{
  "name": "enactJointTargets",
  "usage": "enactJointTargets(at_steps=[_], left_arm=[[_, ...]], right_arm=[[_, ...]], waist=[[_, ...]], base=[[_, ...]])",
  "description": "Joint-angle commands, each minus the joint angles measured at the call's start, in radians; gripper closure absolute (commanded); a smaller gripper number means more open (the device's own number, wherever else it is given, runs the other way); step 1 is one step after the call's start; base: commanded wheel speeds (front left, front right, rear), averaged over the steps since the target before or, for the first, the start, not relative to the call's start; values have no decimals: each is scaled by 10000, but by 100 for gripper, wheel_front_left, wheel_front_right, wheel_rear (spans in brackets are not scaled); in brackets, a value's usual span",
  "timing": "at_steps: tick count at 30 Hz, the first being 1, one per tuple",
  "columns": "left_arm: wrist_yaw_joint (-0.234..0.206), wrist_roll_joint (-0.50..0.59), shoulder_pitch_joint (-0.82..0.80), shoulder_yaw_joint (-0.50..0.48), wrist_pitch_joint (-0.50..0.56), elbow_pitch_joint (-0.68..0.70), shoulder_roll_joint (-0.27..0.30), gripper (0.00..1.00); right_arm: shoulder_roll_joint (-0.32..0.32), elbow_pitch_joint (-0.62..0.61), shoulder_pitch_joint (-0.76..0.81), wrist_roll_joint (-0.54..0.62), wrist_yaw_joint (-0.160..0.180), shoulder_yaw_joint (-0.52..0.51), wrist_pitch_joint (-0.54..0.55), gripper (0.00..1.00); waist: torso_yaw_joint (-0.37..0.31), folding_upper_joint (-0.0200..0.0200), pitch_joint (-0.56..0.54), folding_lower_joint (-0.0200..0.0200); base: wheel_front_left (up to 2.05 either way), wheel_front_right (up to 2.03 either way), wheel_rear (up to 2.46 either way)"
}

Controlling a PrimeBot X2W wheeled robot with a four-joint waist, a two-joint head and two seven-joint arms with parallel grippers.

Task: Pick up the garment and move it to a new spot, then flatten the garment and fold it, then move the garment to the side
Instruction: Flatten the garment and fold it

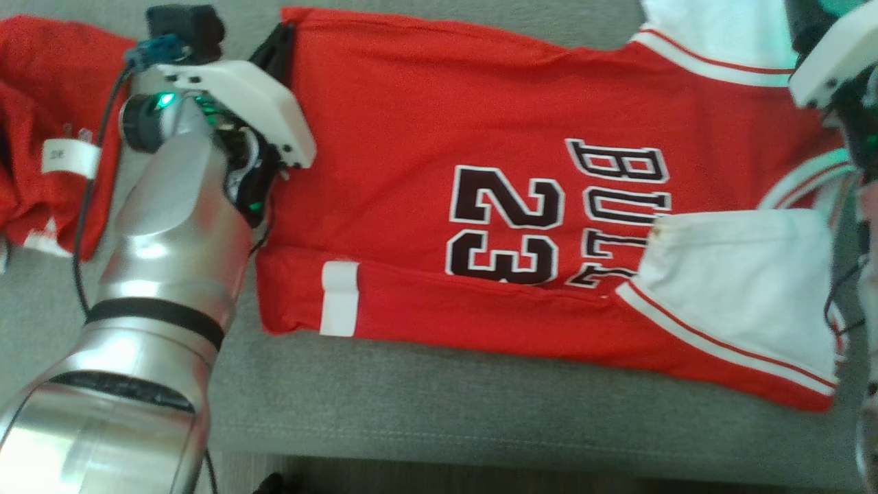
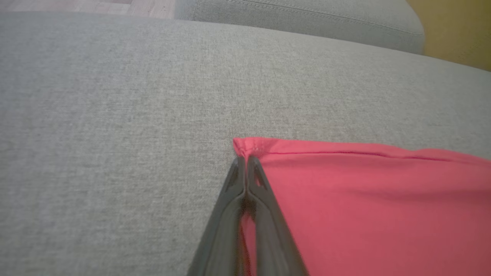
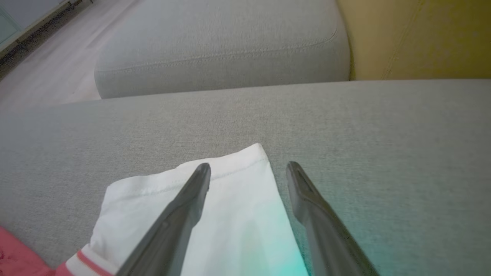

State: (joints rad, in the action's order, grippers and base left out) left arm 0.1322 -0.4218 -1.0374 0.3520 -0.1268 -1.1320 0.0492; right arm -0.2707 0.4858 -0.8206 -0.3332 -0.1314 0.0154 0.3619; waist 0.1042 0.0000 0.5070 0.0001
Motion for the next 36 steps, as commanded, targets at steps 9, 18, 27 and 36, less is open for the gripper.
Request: enactJointTargets(at_steps=[9, 18, 27, 36], left_arm=[[-17, -862, -296, 899, -369, 469, 154, 100], [-16, -1496, -222, 1469, -487, 455, 196, 100], [-16, -1897, 143, 1556, -1201, 837, 696, 100], [-43, -1801, 1383, 1061, -1344, 2744, 1512, 100]], right_arm=[[-302, 2568, -1893, 160, 7, 544, 357, 0], [-374, 4015, -2391, -389, 7, 1178, -212, 100], [-652, 3083, -1638, -1572, 7, 2219, -2163, 100], [-1408, 301, 583, -2801, 7, 2623, -3179, 100]], waist=[[455, 0, 229, -1], [485, 0, 7, -1], [214, 0, -707, -1], [-275, 0, -1673, -1]], base=[[0, 0, 0], [0, 0, 0], [0, 0, 0], [0, 0, 0]])
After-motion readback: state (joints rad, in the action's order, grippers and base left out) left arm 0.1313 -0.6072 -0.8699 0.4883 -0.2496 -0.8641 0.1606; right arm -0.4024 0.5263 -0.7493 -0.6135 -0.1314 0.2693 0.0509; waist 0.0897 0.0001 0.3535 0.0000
